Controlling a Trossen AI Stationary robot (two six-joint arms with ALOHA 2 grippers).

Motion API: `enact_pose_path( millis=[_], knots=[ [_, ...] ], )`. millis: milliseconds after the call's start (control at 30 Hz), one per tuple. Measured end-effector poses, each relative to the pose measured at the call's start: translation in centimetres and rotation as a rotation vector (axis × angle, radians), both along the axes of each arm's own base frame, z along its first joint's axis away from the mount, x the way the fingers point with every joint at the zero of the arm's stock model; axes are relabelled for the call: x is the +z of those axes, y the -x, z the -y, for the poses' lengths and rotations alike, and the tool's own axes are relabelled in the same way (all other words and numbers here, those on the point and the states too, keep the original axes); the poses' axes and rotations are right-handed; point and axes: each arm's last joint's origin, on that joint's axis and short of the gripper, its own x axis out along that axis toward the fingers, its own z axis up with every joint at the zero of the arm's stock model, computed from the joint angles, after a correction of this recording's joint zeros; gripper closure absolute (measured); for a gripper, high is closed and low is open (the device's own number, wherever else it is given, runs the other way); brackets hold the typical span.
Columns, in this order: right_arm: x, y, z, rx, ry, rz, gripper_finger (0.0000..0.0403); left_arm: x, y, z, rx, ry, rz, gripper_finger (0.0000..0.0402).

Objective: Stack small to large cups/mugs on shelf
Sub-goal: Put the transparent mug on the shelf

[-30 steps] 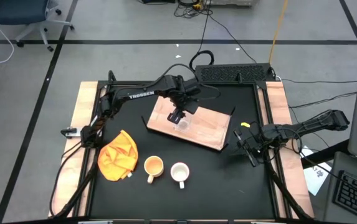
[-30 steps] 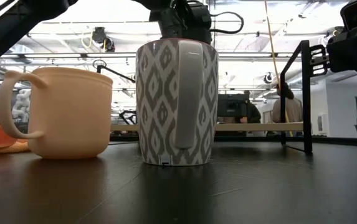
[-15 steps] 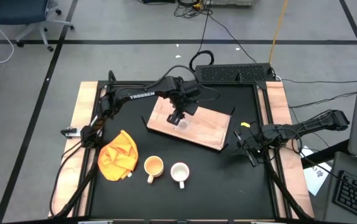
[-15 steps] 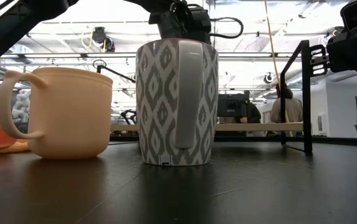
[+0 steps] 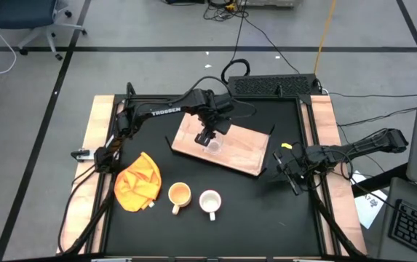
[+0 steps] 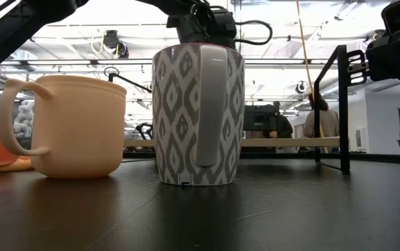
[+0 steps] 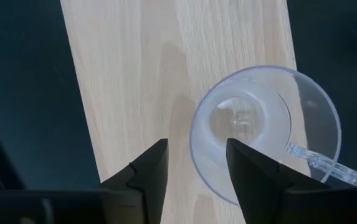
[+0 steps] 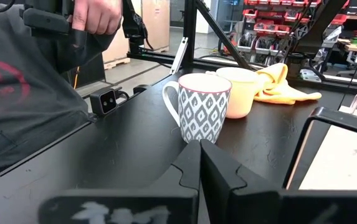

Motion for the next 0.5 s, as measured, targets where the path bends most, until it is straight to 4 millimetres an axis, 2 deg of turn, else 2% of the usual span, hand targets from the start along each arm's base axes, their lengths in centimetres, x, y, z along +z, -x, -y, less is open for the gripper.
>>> enact_pose_path(
  millis=[500],
  knots=[
    [0.01,0.0,0.0,0.0,0.0,0.001,0.0403,0.13,-0.32,-0.13,0.004,-0.01,0.036,0.0238]
  ],
)
